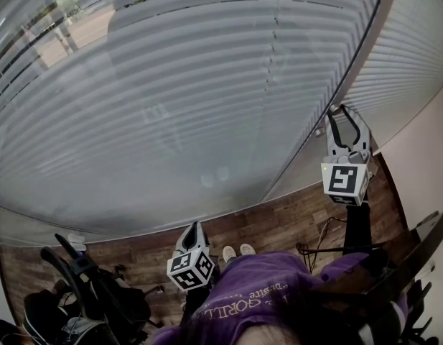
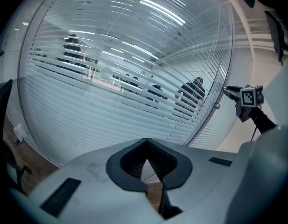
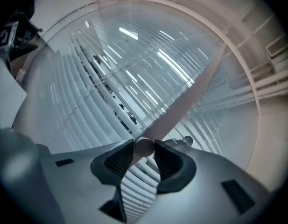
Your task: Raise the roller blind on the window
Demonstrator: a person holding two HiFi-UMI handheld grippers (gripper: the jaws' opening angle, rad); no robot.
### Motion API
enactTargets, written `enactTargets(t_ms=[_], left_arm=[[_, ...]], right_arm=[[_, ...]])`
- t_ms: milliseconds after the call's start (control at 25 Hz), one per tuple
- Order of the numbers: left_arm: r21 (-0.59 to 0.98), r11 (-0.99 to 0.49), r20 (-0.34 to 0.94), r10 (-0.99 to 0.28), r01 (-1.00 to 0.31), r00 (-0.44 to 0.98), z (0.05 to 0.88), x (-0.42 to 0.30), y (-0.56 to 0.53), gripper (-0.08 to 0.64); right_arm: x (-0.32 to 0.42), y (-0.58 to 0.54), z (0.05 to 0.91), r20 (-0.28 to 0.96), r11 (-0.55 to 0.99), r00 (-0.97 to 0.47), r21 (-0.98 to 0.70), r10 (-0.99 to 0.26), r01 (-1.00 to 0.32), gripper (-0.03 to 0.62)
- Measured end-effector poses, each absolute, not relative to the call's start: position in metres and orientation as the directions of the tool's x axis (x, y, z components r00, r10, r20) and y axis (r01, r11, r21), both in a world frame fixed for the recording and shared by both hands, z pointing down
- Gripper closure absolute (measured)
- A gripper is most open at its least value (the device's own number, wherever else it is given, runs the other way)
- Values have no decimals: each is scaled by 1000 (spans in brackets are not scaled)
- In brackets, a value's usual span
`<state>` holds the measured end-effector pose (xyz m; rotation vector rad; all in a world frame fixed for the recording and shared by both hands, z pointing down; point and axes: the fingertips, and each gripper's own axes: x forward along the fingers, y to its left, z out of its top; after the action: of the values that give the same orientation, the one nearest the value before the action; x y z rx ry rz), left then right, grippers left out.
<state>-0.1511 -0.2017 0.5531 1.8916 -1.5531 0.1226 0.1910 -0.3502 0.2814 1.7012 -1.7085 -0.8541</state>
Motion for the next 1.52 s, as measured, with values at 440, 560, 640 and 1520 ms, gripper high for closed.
enactTargets(t_ms=[440,560,640,1520], left_arm=[[435,-54,476,-834,-899,280,554,-152,-201,560],[435,-55,476,-833,-899,281,555,-152,-202,560],[436,-55,476,-833,-898,282,554,-152,-202,560],[438,-53,470,-838,-897,279,553,-153,-201,560]], right_arm=[[189,-349,270,-25,33,-62,624,-998,-780,468],[192,-350,274,-26,15,-48,714,-998,-700,468],[191,-350,275,-26,3,-35,757,-999,-654,468],[193,-349,275,-41,9,-52,687,-998,-726,468]])
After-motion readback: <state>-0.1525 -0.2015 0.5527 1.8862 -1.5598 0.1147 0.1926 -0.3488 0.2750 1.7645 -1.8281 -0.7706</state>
